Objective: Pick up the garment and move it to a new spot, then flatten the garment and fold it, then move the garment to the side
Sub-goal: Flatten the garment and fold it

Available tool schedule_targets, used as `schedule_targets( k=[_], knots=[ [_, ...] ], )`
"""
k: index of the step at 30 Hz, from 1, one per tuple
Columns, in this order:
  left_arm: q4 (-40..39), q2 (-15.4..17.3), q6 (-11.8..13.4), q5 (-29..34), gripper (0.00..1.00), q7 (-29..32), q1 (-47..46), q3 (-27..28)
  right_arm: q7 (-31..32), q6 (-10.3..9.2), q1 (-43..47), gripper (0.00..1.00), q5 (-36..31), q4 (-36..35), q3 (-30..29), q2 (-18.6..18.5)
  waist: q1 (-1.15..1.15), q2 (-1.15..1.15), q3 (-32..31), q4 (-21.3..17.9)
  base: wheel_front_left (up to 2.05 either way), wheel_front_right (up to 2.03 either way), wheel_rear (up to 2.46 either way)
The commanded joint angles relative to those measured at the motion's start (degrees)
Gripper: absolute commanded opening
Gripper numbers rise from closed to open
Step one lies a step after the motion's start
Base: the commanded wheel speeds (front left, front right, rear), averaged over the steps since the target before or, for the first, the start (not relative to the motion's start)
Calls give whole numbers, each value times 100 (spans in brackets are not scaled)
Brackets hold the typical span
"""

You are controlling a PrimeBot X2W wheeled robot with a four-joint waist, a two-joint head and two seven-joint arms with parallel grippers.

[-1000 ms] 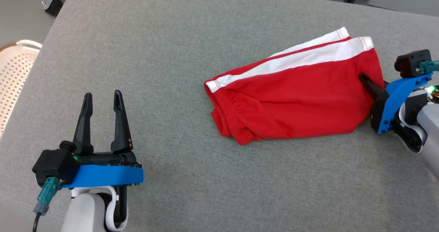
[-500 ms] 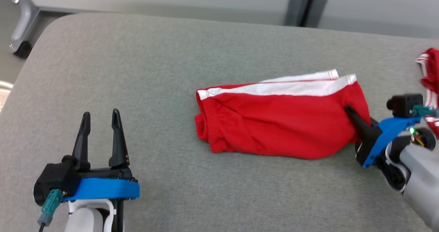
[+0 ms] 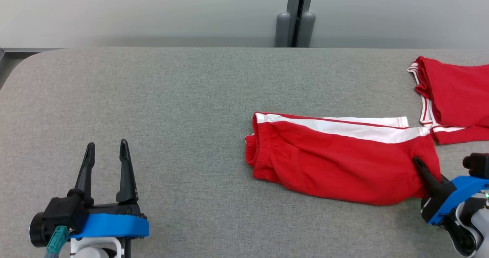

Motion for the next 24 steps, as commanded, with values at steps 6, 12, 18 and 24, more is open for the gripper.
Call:
schedule_targets(
  k=[6,12,18,24],
  knots=[
    [16,-4,38,31,100,-13,95,17,-28,2,379,0,-403,-76,-632,109,1,0,-22,-44,0,0,0],
    [58,-4,40,31,100,-13,113,19,-29,2,452,0,-689,-347,-1061,324,1,0,-36,-40,0,0,0],
    [82,-5,57,-3,100,-13,153,26,-30,2,363,0,-997,-863,-1304,493,1,0,-78,-27,0,0,0],
    [89,-4,72,-34,100,-13,150,-9,61,2,147,0,-1340,-1281,-1308,677,1,0,-114,34,0,0,0]
  ],
)
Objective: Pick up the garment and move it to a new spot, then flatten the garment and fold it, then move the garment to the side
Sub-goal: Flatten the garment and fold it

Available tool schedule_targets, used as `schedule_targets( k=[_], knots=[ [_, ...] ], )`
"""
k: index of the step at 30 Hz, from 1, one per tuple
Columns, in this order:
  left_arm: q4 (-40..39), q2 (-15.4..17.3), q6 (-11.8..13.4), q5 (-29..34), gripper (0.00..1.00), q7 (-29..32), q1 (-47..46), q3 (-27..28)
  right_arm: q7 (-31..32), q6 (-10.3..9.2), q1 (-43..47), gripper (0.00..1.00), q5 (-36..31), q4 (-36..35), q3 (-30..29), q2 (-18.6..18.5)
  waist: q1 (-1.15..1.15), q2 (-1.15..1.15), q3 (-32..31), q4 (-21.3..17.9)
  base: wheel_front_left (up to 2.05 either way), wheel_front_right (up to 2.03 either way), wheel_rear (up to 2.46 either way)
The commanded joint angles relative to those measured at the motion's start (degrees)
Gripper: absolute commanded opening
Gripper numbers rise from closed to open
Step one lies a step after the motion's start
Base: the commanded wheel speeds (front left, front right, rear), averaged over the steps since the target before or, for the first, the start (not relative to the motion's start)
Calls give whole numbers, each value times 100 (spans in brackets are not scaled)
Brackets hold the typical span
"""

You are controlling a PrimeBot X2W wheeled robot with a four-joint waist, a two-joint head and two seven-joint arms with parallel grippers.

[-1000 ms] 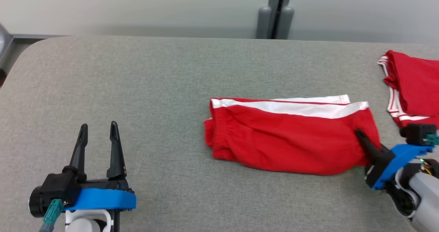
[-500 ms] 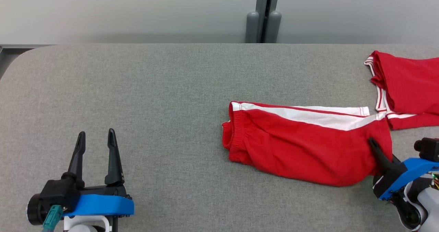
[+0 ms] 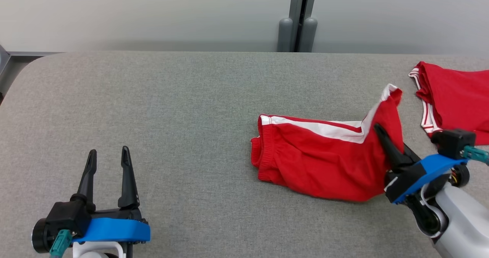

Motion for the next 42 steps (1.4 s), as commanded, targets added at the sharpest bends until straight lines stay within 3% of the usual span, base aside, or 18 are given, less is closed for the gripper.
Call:
schedule_targets(
  k=[1,11,23,24,25,26,34,42],
  knots=[
    [-5,-3,25,-32,100,-13,40,-9,50,3,-124,0,-138,-98,-14,82,0,0,-3,24,0,0,0],
    [-16,-4,35,-80,100,-13,24,-76,418,3,-241,0,-731,-343,32,630,0,0,48,236,0,0,0],
    [48,-4,72,-177,100,-13,-105,-186,483,3,-204,0,-1196,40,209,1356,0,0,157,451,0,0,0],
    [54,-4,69,-184,100,-13,-112,-185,466,3,-206,4,-1284,71,276,1374,0,0,161,461,0,0,0],
    [58,-4,65,-187,100,-13,-118,-185,410,3,-208,43,-1368,103,340,1386,0,0,164,467,0,0,0],
    [62,-4,63,-189,100,-13,-122,-185,376,3,-184,100,-1390,129,373,1416,0,0,164,471,0,0,0],
    [97,-4,71,-174,100,-13,-57,-165,64,3,37,100,-1521,42,433,1297,0,0,84,421,0,0,0],
    [93,-4,58,-138,100,-13,31,-150,-54,3,504,100,-1900,-603,-537,995,0,0,-31,301,0,0,0]
  ],
)
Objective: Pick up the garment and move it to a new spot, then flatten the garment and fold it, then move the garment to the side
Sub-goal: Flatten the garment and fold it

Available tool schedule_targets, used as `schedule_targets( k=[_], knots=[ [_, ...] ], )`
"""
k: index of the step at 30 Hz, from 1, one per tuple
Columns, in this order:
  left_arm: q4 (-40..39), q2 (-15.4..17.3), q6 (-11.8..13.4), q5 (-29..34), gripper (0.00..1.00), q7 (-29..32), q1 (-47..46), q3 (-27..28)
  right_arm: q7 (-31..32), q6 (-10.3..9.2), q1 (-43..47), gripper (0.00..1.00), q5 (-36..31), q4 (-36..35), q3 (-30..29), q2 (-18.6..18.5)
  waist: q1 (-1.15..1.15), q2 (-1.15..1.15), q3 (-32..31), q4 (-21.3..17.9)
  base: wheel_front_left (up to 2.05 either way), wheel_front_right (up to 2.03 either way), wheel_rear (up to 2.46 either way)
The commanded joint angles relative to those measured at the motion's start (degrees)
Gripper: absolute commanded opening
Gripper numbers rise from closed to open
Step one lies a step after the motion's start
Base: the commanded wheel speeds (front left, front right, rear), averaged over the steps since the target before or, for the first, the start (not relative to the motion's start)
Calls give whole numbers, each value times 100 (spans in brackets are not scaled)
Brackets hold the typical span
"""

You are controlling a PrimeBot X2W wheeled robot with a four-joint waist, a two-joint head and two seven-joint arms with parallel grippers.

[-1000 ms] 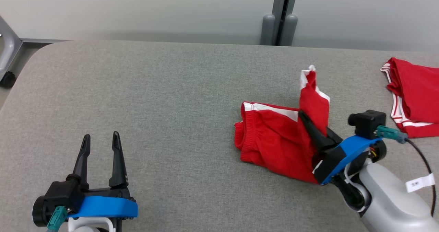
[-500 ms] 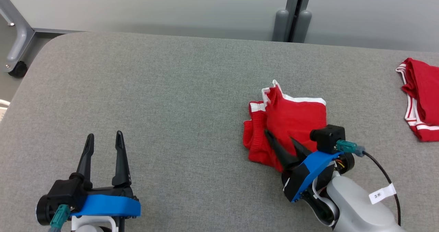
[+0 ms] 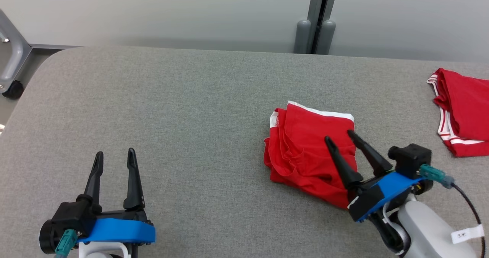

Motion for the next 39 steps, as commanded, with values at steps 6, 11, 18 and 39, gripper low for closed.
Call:
schedule_targets(
  k=[6,11,18,39],
  knots=[
    [2,-5,-27,58,100,-13,68,21,-29,3,537,100,-467,-535,-1022,-62,0,0,-65,-79,0,0,0],
    [25,-4,-45,85,100,-13,43,-9,-30,3,618,12,-794,-425,-1351,5,0,0,-75,-62,0,0,0],
    [42,-4,-87,85,100,-13,-41,-45,-30,3,208,0,-1053,363,-1363,227,0,0,8,68,0,0,0],
    [53,-4,-21,-21,100,-13,-124,-159,-29,3,-302,0,-1069,1513,71,1289,0,0,173,366,0,0,0]
  ],
)
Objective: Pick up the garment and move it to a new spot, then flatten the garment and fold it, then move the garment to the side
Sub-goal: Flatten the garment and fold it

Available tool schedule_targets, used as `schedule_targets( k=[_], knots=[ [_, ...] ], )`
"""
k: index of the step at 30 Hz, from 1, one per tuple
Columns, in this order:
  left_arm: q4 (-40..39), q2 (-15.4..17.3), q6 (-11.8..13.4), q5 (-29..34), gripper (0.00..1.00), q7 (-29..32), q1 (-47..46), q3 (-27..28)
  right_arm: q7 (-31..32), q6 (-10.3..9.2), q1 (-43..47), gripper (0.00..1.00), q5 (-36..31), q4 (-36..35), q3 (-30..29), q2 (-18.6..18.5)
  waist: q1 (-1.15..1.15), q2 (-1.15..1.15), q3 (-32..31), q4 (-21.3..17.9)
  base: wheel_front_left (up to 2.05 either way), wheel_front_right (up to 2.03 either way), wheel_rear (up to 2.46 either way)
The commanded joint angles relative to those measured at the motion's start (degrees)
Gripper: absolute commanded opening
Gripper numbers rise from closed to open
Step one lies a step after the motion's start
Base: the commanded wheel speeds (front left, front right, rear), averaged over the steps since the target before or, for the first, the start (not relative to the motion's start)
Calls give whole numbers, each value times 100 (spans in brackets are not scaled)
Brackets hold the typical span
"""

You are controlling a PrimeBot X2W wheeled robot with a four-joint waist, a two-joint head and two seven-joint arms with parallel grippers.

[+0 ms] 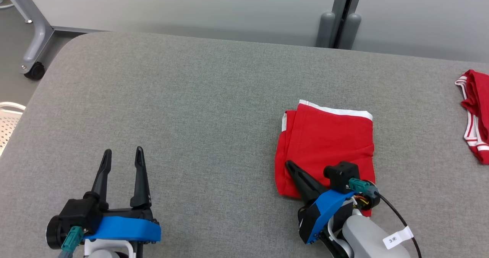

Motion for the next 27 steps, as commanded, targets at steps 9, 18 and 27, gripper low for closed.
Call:
schedule_targets(
  k=[9,18,27],
  knots=[
    [59,-4,4,-15,100,-13,-166,-9,-19,3,-87,0,86,-72,208,35,0,0,-80,-141,0,0,0],
    [90,-5,-12,77,100,-13,-90,116,-18,3,247,0,-69,-930,-266,-261,0,0,-237,-723,0,0,0],
    [158,-4,59,201,100,-13,-66,167,-18,3,853,100,-440,-1862,-1234,-553,0,0,-382,-1257,0,0,0]
  ],
)
